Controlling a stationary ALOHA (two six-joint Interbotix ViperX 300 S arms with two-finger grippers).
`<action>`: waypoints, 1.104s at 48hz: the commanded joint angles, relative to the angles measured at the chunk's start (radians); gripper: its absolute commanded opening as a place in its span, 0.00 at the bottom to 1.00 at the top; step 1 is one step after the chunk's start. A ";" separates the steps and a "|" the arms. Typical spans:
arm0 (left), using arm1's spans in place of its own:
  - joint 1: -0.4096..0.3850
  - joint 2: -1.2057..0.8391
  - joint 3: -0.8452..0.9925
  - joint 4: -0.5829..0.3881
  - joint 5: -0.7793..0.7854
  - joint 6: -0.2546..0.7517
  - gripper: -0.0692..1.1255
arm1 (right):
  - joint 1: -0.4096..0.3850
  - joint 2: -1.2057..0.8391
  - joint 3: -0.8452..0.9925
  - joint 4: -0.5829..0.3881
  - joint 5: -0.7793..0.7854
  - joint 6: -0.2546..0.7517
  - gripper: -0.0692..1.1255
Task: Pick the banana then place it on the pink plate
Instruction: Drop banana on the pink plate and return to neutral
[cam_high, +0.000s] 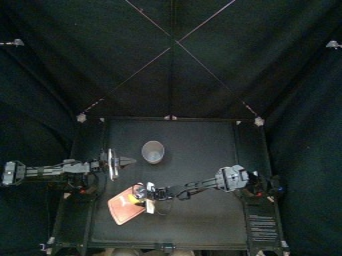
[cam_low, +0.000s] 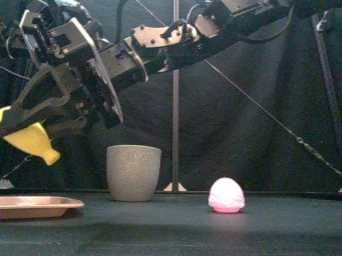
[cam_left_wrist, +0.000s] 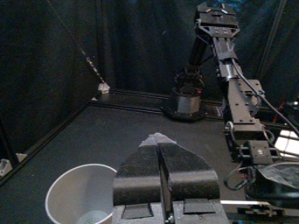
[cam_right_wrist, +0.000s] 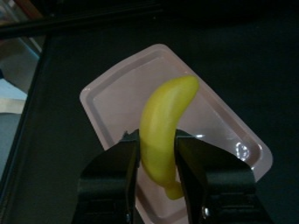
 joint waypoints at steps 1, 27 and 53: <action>0.003 0.002 -0.012 -0.003 -0.011 0.000 0.14 | -0.003 0.003 -0.083 -0.003 0.026 -0.003 0.63; 0.023 0.000 0.005 -0.005 -0.011 0.000 0.14 | -0.018 -0.115 0.066 -0.011 -0.041 -0.002 0.84; -0.026 -0.006 0.018 0.049 -0.011 -0.002 0.14 | -0.137 -0.517 0.746 -0.008 -0.693 -0.009 0.84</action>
